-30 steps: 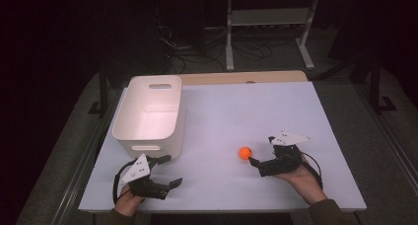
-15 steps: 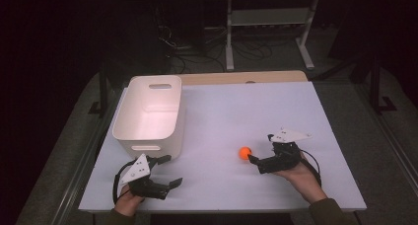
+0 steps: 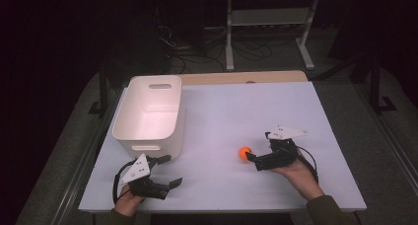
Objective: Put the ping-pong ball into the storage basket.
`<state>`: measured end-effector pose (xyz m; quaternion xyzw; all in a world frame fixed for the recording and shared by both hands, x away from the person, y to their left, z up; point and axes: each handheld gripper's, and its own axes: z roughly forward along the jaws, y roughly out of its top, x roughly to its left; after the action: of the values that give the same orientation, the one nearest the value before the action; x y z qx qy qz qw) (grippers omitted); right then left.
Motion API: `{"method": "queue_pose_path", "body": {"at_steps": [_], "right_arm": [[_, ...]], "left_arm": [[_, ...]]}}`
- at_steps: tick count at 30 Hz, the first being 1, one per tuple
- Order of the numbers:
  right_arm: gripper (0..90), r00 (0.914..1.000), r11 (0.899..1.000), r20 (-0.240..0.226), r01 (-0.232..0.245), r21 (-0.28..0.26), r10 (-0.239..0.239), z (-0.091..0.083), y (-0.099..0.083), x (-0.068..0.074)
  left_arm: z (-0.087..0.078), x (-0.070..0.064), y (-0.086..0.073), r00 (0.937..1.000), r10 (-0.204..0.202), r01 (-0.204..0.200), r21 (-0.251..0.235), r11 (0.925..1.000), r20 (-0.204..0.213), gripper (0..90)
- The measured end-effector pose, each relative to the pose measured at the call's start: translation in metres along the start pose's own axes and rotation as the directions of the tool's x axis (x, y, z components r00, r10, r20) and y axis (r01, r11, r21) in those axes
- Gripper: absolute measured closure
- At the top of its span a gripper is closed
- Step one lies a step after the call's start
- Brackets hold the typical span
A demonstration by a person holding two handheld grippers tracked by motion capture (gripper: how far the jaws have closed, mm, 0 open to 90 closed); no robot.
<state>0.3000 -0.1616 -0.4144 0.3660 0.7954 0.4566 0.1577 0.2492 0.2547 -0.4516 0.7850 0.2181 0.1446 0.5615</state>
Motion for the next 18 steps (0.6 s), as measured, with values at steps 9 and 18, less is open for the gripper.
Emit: {"method": "queue_pose_path", "body": {"at_steps": [9,18], "right_arm": [[0.0,1.0000,1.000,-0.007,0.003,0.000,-0.003,0.0056,0.0047,0.0006],[0.0,0.9999,1.000,-0.011,0.007,-0.006,-0.007,0.0096,0.0096,0.0010]], "left_arm": [[-0.0001,0.0001,0.0000,1.0000,0.000,0.000,0.000,1.0000,0.000,14.1],[0.0000,0.0000,0.0000,1.0000,0.001,-0.001,-0.001,1.0000,0.000,14.1]]}}
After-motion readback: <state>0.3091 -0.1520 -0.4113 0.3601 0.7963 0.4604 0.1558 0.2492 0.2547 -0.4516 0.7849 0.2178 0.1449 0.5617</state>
